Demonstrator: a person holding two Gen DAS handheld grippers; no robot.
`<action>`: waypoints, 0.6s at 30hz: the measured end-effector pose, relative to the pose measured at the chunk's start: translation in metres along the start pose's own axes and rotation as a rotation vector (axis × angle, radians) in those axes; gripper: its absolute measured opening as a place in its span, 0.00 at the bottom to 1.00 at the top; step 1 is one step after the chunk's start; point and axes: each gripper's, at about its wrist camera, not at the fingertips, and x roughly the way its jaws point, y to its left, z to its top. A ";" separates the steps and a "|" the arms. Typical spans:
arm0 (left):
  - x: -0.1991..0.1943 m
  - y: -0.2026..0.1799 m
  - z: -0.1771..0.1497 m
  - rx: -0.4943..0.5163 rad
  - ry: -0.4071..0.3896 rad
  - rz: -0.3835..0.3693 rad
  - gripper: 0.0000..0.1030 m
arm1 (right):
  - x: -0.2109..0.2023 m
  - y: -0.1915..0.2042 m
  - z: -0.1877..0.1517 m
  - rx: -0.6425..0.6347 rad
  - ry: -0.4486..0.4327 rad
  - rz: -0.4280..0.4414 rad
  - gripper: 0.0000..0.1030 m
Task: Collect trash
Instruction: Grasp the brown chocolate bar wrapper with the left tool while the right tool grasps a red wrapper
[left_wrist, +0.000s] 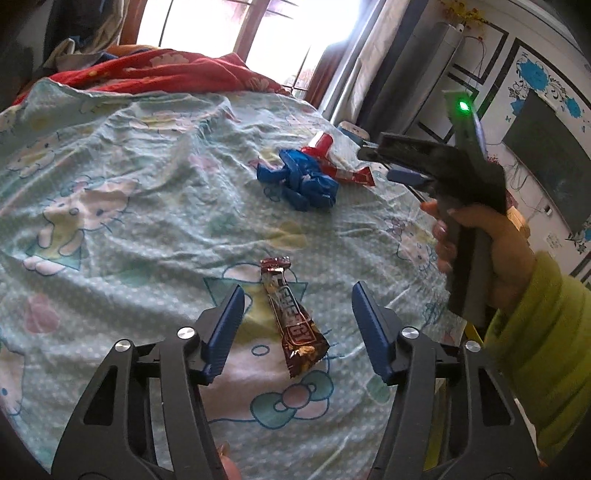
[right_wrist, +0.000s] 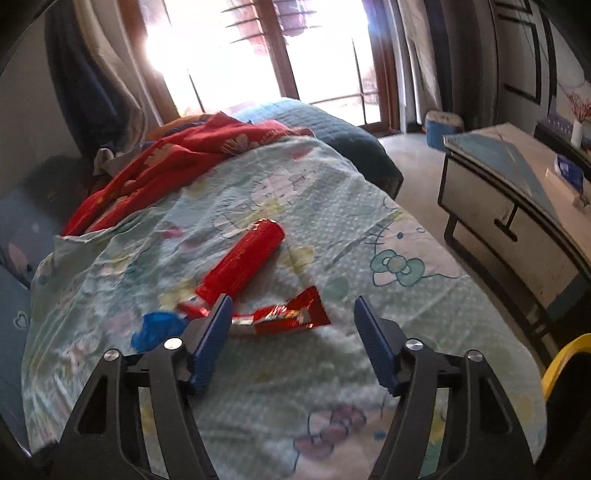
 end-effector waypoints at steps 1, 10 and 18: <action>0.002 -0.001 -0.001 0.004 0.007 -0.001 0.43 | 0.007 -0.001 0.002 0.012 0.013 0.006 0.59; 0.018 0.000 -0.009 0.009 0.057 0.007 0.28 | 0.038 -0.014 -0.006 0.046 0.079 -0.006 0.19; 0.020 0.001 -0.010 0.011 0.063 -0.002 0.13 | 0.012 -0.019 -0.026 0.005 0.040 -0.025 0.15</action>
